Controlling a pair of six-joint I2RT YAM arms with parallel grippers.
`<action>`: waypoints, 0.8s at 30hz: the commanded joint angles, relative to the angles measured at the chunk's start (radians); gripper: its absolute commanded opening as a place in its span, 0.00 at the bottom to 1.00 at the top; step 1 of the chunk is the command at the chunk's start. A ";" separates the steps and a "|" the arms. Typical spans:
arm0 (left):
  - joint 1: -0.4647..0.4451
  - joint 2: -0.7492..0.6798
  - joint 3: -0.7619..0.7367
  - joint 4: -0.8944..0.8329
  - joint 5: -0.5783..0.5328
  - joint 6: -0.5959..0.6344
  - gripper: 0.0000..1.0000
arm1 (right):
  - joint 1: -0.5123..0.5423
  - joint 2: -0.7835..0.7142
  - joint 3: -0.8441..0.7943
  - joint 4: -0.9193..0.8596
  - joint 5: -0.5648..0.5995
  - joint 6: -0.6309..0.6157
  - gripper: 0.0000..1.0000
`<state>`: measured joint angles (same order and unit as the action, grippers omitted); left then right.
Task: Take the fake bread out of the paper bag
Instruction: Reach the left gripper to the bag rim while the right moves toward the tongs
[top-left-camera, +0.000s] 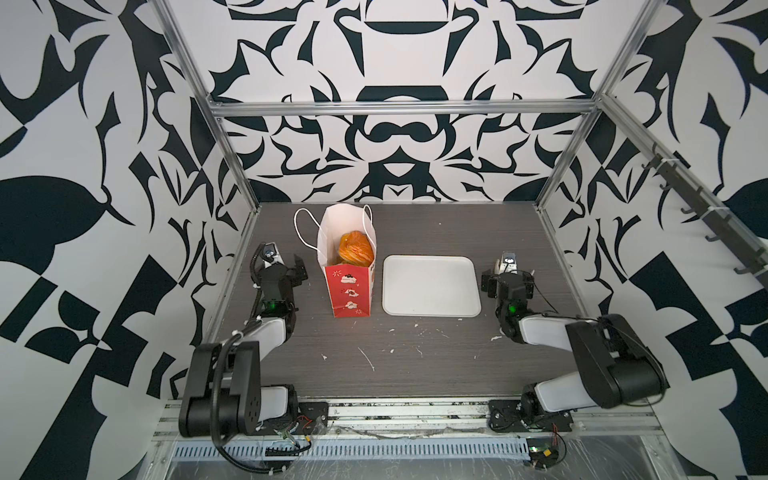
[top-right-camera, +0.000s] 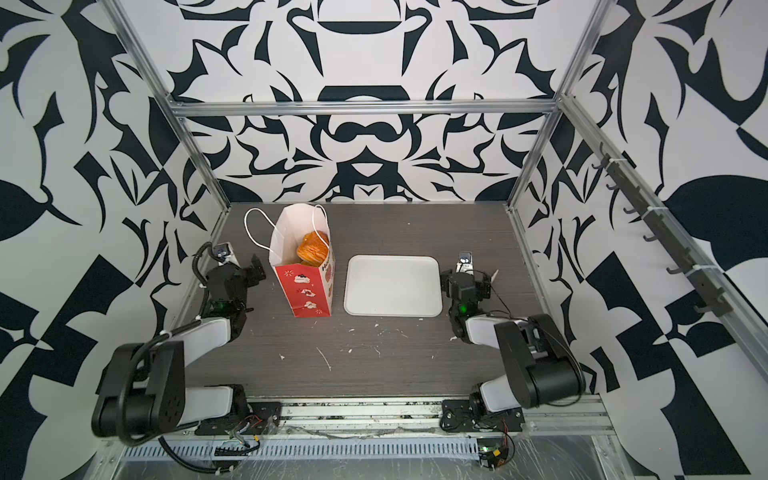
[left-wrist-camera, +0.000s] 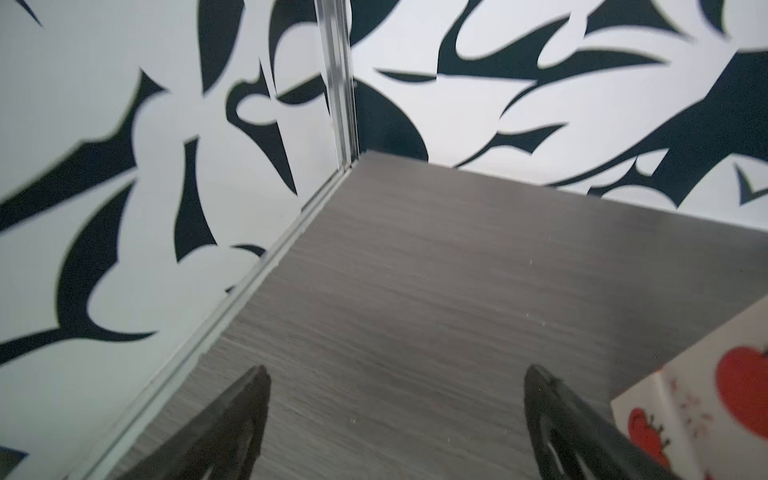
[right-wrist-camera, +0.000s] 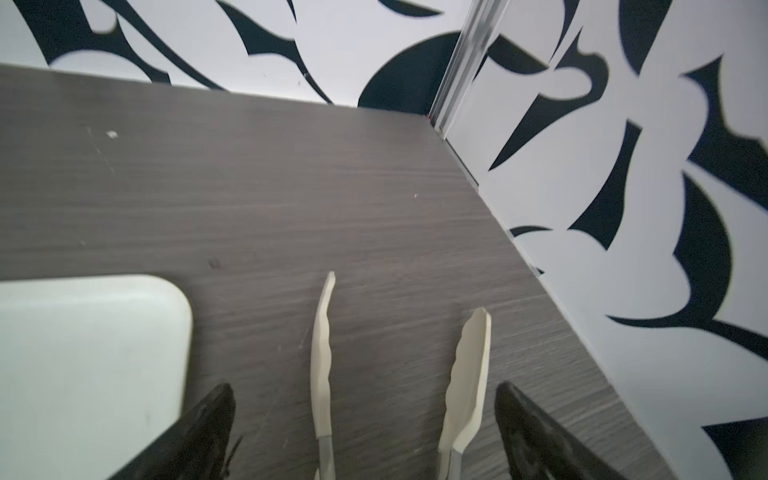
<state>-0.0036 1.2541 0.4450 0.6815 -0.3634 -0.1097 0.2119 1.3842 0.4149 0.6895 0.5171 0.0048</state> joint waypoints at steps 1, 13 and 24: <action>-0.021 -0.111 0.082 -0.153 -0.014 -0.052 0.97 | 0.008 -0.133 0.115 -0.177 0.010 0.010 1.00; -0.051 -0.416 0.373 -0.740 0.315 -0.420 0.90 | 0.017 -0.323 0.294 -0.580 -0.194 0.123 0.96; -0.081 -0.357 0.540 -0.920 0.537 -0.515 0.88 | 0.018 -0.277 0.269 -0.547 -0.239 0.161 0.96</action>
<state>-0.0731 0.8688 0.9558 -0.1490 0.1001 -0.5720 0.2241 1.1145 0.6792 0.1207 0.2977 0.1387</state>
